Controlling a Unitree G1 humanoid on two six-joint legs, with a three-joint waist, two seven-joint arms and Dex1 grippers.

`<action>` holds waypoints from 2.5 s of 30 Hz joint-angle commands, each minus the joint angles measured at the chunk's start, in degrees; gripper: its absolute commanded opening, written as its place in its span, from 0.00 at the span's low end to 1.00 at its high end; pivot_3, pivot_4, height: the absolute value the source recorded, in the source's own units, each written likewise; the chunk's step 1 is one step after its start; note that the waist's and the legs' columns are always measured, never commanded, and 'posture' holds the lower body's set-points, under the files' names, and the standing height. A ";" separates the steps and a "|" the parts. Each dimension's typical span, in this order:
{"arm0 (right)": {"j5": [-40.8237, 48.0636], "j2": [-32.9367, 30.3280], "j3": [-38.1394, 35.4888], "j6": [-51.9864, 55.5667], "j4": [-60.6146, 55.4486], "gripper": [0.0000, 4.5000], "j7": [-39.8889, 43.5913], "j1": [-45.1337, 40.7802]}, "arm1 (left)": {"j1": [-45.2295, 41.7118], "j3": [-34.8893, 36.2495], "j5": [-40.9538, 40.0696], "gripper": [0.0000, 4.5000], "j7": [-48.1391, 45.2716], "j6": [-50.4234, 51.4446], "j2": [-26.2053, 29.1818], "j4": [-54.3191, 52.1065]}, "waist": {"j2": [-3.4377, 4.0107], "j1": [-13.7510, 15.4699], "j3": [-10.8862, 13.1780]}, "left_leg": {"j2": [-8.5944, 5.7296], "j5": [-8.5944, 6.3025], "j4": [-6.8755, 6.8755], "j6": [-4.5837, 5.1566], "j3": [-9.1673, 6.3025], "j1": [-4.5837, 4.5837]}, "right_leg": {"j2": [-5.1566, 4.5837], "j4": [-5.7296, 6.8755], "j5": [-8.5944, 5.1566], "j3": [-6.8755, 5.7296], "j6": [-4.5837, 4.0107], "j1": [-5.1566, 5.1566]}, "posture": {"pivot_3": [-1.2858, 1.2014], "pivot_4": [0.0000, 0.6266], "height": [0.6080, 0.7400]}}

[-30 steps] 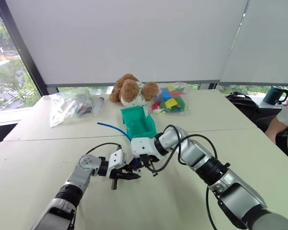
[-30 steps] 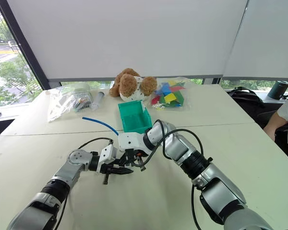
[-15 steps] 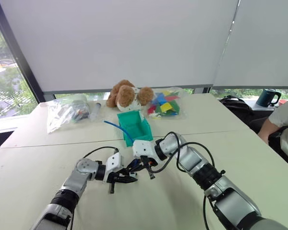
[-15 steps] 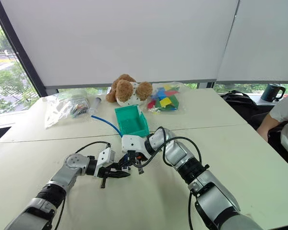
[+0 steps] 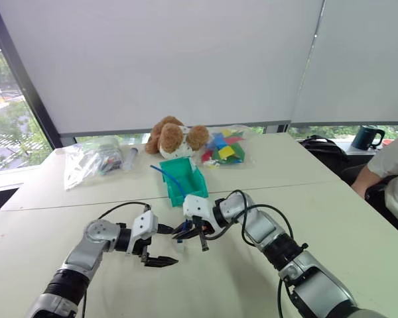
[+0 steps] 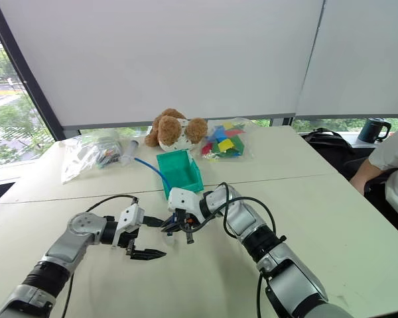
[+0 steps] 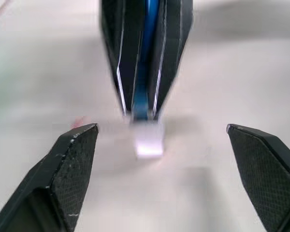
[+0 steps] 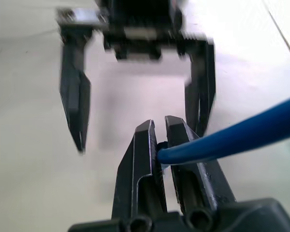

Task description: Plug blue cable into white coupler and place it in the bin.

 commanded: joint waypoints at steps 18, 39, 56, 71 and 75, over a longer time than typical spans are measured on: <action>12.06 2.93 -23.49 15.49 34.42 0.00 -18.63 -34.81 | 8.48 16.08 -12.78 0.99 20.44 18.97 0.34 -19.96 | -0.02 -0.11 0.84 | 0.02 0.27 -0.13 -0.45 -0.05 -2.00 | -0.15 -0.05 0.38 0.06 0.28 -2.02 | 0.52 0.24 1.00; 3.00 10.43 -24.54 3.63 51.43 0.99 -35.25 -39.23 | 11.66 16.72 -15.16 1.00 26.20 25.59 1.43 -29.19 | -0.10 -0.21 1.23 | 0.06 0.29 -0.10 -0.49 0.03 -2.05 | -0.27 -0.02 0.39 0.14 0.29 -2.06 | 0.52 0.24 1.00; 3.01 -13.65 -28.43 8.14 48.28 0.99 -26.90 -40.91 | 8.16 13.78 -14.38 1.00 25.65 26.55 1.05 -27.55 | -0.04 -0.13 1.49 | -0.07 0.33 -0.13 -0.55 0.20 -2.13 | -0.13 -0.15 0.39 0.14 0.29 -2.04 | 0.52 0.24 1.00; 33.35 -25.81 -35.32 51.57 -39.12 0.99 -8.38 4.46 | 7.27 21.71 -21.14 1.00 23.15 34.98 10.71 -30.91 | 0.11 -0.12 1.82 | 0.00 0.35 -0.02 -0.60 0.00 -2.02 | -0.05 -0.03 0.37 0.15 0.35 -1.98 | 0.52 0.24 1.00; 37.41 -23.60 -37.88 57.07 -46.82 0.99 -15.43 10.26 | 8.58 22.82 -22.17 1.00 22.15 35.68 12.62 -30.58 | 0.01 -0.06 1.92 | -0.07 0.59 -0.02 -1.01 0.09 -1.98 | -0.04 -0.04 0.36 0.16 0.33 -1.92 | 0.52 0.24 1.00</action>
